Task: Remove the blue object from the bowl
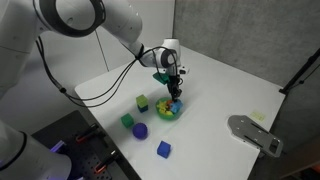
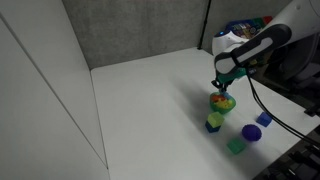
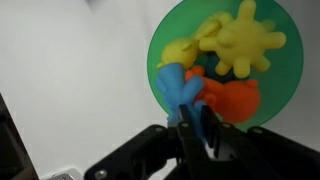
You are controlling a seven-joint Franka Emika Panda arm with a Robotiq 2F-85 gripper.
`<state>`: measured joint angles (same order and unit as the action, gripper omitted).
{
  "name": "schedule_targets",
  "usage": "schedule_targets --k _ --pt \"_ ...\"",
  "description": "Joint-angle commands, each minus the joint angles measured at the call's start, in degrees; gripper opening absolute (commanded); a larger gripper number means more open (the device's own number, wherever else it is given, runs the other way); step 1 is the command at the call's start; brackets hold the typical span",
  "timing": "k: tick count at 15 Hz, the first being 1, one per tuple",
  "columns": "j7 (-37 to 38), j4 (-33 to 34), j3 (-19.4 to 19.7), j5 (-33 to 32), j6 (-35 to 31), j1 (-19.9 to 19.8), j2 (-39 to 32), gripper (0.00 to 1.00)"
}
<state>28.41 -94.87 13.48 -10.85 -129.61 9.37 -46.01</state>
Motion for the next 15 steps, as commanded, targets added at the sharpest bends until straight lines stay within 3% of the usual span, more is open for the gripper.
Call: schedule_targets --k 1,8,15 --pt "1.0 -2.0 -0.1 -0.6 0.5 0.3 3.8 0.0" --pt "-0.4 -9.8 -2.0 -0.2 0.0 -0.2 12.9 0.03" --pt "-2.3 -17.2 -7.5 1.7 0.8 -0.3 17.5 0.03"
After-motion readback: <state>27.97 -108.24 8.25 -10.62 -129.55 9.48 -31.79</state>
